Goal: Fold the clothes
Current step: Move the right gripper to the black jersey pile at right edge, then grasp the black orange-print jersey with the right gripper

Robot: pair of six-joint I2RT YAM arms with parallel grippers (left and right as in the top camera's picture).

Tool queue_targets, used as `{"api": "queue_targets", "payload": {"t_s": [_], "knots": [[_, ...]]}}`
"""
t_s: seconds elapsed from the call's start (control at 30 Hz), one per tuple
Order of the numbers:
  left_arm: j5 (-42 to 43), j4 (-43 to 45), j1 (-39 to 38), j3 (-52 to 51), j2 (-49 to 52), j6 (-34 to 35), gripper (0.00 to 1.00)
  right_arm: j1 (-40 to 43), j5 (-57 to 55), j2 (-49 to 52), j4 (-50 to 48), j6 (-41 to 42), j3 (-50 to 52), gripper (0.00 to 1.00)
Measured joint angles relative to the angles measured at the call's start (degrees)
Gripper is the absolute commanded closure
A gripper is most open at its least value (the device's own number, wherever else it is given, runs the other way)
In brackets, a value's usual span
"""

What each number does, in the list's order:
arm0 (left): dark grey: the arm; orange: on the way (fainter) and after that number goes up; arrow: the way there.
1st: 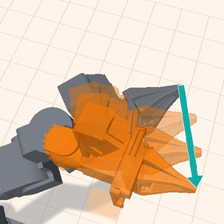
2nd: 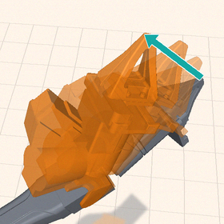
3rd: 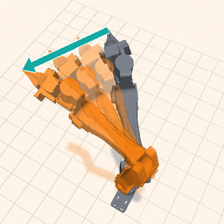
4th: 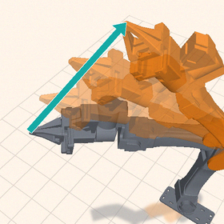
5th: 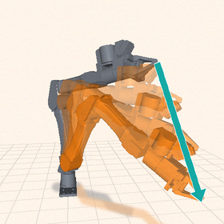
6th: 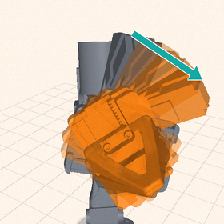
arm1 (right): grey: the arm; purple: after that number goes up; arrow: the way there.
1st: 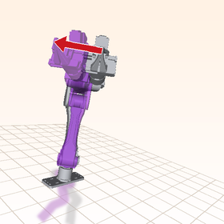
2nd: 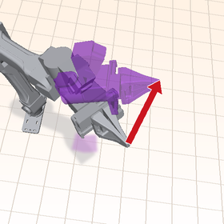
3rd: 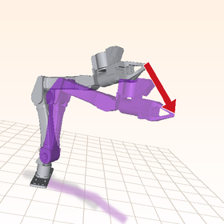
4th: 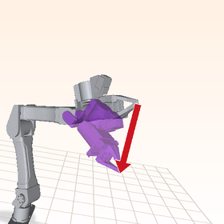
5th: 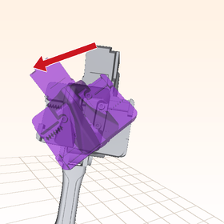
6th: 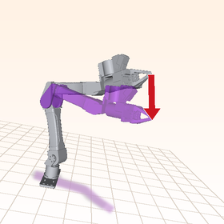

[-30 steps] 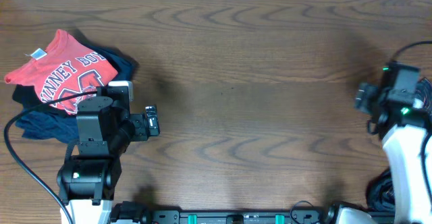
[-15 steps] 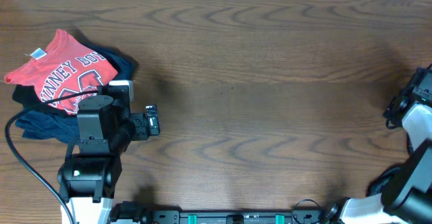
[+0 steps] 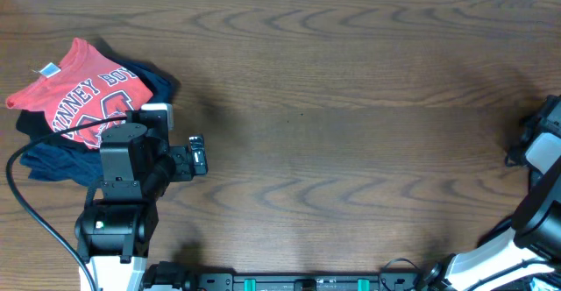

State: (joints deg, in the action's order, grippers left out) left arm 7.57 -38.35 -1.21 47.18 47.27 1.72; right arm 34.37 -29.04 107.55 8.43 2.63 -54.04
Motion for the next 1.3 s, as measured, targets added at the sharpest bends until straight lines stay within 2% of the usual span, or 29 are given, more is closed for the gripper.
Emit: {"api": "queue_targets", "payload": {"t_s": [0.2,0.33,0.4,0.5,0.57,0.63,0.67,0.83,1.2,1.3], "knots": [[0.00,0.09,0.00,0.00,0.00,0.00,0.02,-0.50,3.72,1.73,-8.09,0.79,-0.72,0.99],[0.00,1.90,0.00,0.00,0.00,0.00,0.02,-3.34,6.25,2.29,-15.61,3.87,-7.17,0.99],[0.00,3.15,0.00,0.00,0.00,0.20,0.02,-5.44,7.26,2.71,-19.52,7.23,-13.66,0.89],[0.00,4.22,0.00,0.00,0.00,0.87,0.02,-8.24,8.22,3.45,-18.71,12.33,-26.91,0.80],[0.00,4.26,0.00,0.00,0.00,1.16,0.02,-9.57,8.68,4.13,-14.45,14.80,-35.65,0.52],[0.00,4.28,0.00,0.00,0.00,1.29,0.02,-10.51,8.85,4.59,-8.35,15.89,-43.39,0.10],[0.00,4.26,0.00,0.00,0.00,1.29,0.02,-10.64,8.83,4.59,-5.79,15.96,-45.40,0.01],[0.00,4.26,0.00,0.00,0.02,1.36,0.02,-10.54,8.52,4.42,14.75,14.51,-50.53,0.01],[0.00,3.82,0.00,0.00,0.24,1.46,0.02,-10.47,13.09,-2.19,65.94,13.18,-50.14,0.06],[0.00,3.76,0.00,0.00,0.26,1.46,0.02,-10.58,15.50,-4.37,76.43,13.16,-50.16,0.06]]}}
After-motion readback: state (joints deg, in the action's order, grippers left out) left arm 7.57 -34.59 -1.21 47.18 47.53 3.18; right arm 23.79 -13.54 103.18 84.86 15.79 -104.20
